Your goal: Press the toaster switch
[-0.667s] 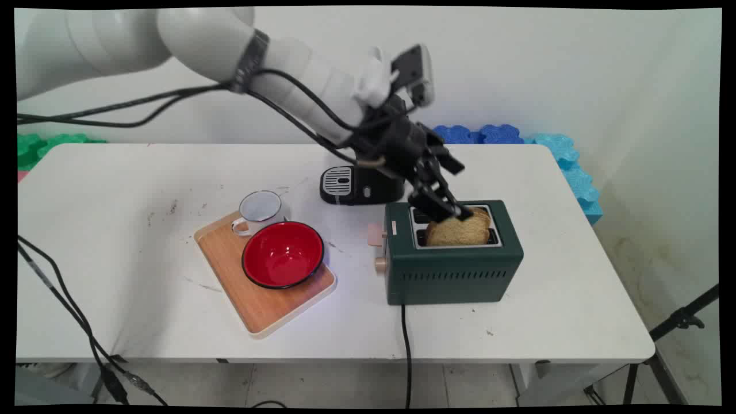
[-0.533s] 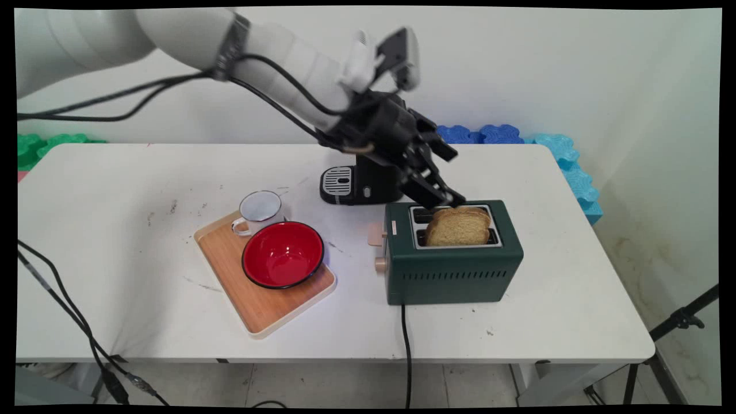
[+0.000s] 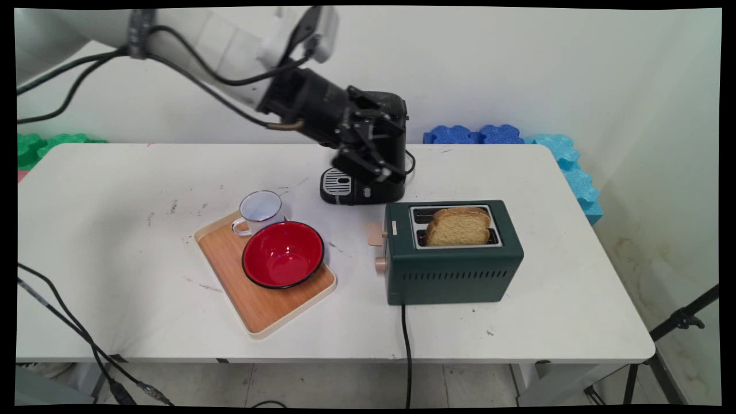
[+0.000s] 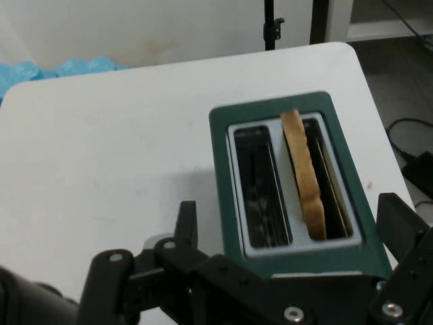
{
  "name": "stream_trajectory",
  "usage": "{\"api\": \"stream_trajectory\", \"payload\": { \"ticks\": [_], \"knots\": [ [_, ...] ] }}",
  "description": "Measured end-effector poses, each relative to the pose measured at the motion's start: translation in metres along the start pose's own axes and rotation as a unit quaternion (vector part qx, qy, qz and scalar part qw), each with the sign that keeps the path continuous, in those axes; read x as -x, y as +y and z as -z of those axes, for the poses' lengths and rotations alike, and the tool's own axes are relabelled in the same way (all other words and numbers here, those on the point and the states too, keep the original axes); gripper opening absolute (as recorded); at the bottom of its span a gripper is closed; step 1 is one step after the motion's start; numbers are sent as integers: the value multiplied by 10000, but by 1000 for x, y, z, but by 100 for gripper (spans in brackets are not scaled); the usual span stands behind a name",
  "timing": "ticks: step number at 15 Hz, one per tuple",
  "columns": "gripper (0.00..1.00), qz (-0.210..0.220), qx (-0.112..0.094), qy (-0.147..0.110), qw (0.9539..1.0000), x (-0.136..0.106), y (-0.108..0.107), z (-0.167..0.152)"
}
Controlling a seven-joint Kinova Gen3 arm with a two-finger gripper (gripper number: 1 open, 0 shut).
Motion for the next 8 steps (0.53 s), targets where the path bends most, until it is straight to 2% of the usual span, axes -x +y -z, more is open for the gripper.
{"api": "stream_trajectory", "payload": {
  "ticks": [2,3,8],
  "knots": [
    [100,17,34,-11,10000,15,0,11],
    [0,21,45,-11,10000,20,1,13],
    [0,81,124,-9,9999,47,3,22]
  ]
}}
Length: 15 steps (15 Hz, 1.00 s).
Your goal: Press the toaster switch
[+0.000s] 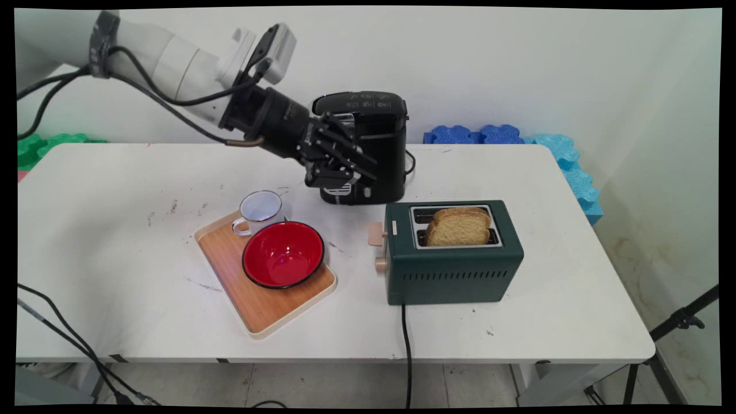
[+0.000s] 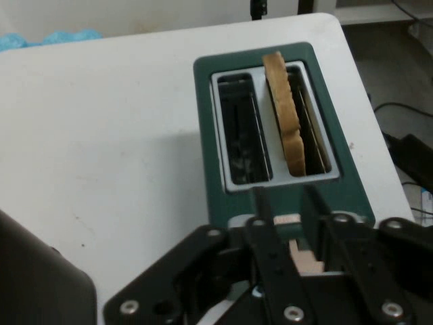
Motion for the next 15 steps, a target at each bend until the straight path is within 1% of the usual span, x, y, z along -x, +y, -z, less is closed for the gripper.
{"api": "stream_trajectory", "payload": {
  "ticks": [5,10,15],
  "knots": [
    [0,84,26,5,10000,22,1,-6],
    [0,114,94,48,9999,40,2,-22],
    [0,131,151,0,9998,55,3,-33]
  ]
}}
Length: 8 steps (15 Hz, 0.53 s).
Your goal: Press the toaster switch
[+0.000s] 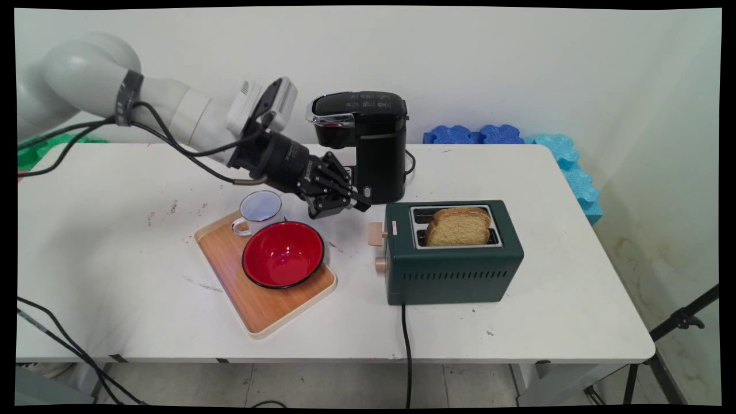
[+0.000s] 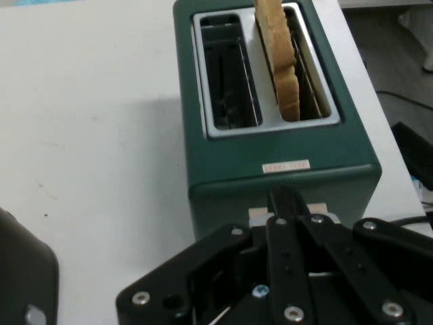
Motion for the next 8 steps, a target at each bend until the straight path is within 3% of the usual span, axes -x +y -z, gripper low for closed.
{"api": "stream_trajectory", "payload": {
  "ticks": [8],
  "knots": [
    [0,61,38,-58,10000,16,0,-16]
  ]
}}
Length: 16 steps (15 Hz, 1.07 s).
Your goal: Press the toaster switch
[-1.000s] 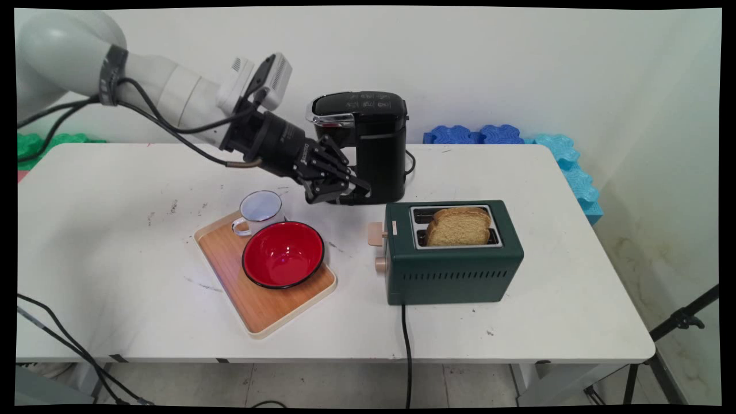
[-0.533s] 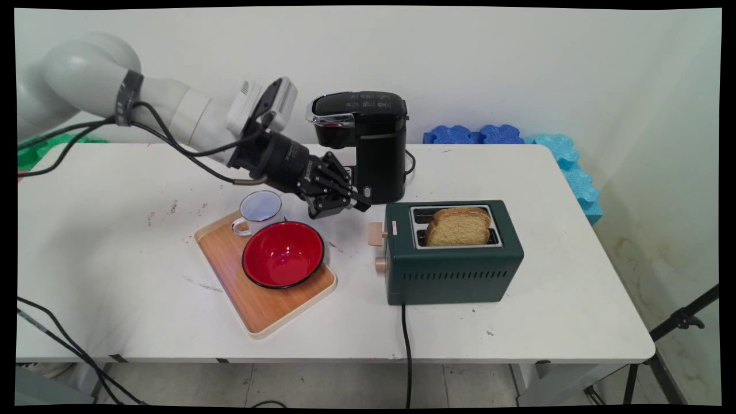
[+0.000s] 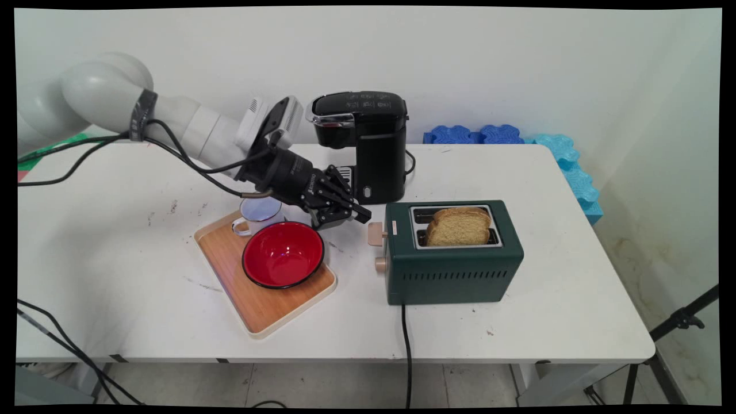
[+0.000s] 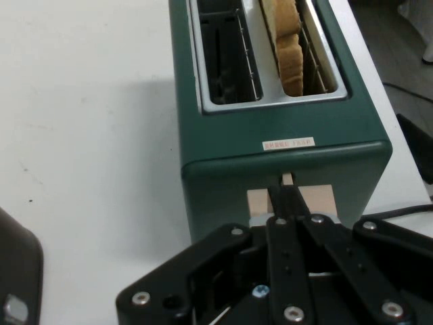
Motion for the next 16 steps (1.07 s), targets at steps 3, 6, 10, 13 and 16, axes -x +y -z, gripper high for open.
{"api": "stream_trajectory", "payload": {
  "ticks": [3,6,10,13,16],
  "knots": [
    [0,34,12,15,10000,2,1,-5],
    [0,68,22,21,10000,4,2,-11],
    [0,105,30,6,9999,8,4,-18],
    [0,130,31,-14,9999,10,5,-22],
    [0,155,25,-29,9999,13,6,-27]
  ]
}}
